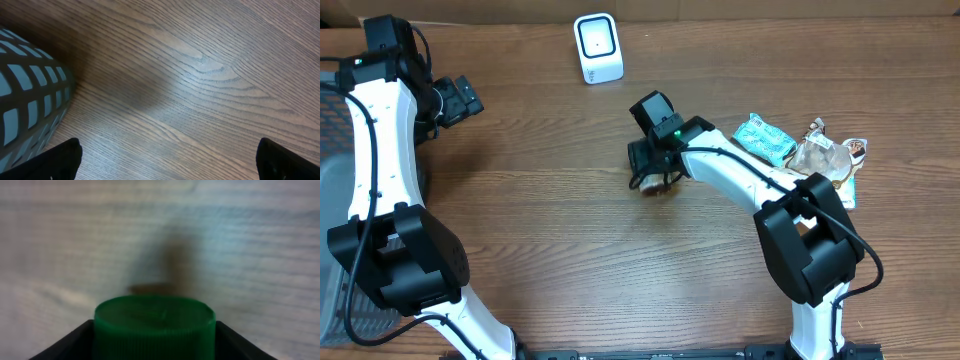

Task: Scan the item barcode

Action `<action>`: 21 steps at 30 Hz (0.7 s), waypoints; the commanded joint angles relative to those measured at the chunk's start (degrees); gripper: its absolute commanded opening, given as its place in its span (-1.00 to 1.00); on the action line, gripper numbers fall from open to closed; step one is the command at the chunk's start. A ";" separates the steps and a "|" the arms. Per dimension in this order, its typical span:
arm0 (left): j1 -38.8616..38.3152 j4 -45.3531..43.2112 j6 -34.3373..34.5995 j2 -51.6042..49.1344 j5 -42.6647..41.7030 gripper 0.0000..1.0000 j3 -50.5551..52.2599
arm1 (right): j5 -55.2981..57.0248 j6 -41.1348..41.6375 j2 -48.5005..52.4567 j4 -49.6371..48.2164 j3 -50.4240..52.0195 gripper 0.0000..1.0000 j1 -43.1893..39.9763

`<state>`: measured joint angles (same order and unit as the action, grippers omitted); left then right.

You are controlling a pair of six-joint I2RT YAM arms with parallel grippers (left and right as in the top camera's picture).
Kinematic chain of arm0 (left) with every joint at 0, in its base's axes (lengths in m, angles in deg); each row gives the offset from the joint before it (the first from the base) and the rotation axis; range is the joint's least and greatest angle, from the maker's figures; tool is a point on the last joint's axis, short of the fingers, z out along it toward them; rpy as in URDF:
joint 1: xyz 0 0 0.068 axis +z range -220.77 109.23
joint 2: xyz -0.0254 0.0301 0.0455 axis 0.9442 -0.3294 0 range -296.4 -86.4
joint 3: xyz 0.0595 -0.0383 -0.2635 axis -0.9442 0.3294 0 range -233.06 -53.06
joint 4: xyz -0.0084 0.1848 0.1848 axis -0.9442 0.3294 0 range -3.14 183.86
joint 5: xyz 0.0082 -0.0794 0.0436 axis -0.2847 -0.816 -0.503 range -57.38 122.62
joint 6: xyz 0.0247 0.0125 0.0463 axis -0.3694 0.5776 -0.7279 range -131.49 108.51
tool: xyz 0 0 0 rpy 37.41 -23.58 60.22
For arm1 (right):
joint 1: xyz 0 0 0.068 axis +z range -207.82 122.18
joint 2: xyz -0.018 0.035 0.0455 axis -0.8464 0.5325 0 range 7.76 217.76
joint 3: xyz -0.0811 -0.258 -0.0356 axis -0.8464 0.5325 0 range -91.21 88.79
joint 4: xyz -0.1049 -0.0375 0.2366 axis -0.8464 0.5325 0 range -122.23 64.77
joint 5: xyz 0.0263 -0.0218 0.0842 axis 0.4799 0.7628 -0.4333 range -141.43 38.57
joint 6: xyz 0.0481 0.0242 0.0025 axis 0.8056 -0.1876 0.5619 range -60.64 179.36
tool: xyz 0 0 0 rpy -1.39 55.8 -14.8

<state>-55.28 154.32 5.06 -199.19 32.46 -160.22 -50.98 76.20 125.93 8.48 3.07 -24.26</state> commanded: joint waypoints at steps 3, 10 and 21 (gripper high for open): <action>-0.13 -0.22 0.17 -0.35 0.63 0.99 0.31 | -8.33 -8.17 -2.23 10.82 -9.53 0.56 -3.10; -0.17 -0.22 0.17 -0.35 0.61 0.99 0.31 | -8.50 -13.79 -2.21 19.41 -14.80 1.00 -3.15; -0.17 -0.22 0.17 -0.35 0.61 0.99 0.31 | -7.61 -21.33 5.60 17.51 -14.80 1.00 0.20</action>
<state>-55.28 154.30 5.06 -199.19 32.48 -160.22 -58.65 57.05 128.27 26.80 -10.70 -24.87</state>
